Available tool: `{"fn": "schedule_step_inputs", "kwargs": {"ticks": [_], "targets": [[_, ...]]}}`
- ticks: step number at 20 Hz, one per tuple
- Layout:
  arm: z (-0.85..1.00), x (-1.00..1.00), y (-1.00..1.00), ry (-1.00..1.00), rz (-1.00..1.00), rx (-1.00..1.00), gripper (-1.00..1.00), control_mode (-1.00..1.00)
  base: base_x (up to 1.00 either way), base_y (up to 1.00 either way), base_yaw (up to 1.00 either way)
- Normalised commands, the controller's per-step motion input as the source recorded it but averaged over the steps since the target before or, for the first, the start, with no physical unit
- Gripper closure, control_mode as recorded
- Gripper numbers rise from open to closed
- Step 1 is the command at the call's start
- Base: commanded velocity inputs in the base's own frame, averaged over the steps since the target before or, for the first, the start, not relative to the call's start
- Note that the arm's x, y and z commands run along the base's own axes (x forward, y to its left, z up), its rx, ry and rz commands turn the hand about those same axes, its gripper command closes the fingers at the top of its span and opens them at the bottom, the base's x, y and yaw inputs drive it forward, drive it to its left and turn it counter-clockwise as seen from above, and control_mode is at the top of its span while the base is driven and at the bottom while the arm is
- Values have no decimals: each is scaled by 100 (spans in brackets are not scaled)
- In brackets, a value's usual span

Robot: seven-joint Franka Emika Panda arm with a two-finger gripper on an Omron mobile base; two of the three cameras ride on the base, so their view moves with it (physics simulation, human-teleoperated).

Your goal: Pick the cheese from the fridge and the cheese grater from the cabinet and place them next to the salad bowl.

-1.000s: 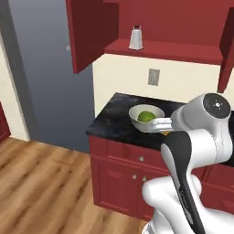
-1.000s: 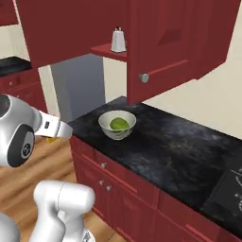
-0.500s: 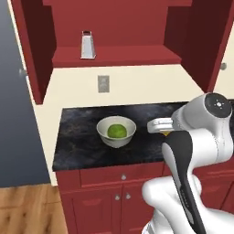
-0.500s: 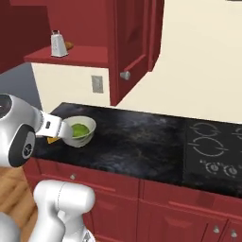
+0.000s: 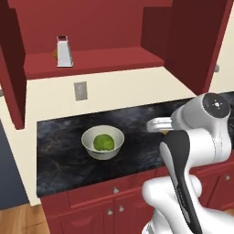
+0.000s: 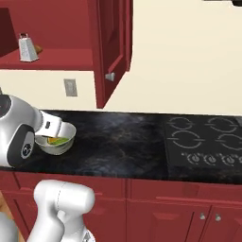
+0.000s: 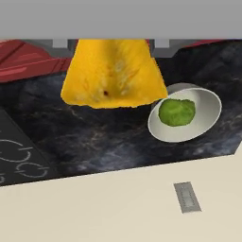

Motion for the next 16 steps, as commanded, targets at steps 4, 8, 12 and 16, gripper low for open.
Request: {"fn": "schedule_step_inputs", "kwargs": {"ticks": [4, 8, 12, 16], "targets": [[0, 0, 0, 0, 0, 0, 100, 100, 34, 4, -2], [0, 0, 0, 0, 0, 0, 100, 100, 54, 45, 0], [0, 0, 0, 0, 0, 0, 100, 100, 40, 17, 0], [0, 0, 0, 0, 0, 0, 100, 100, 0, 0, 0]]}}
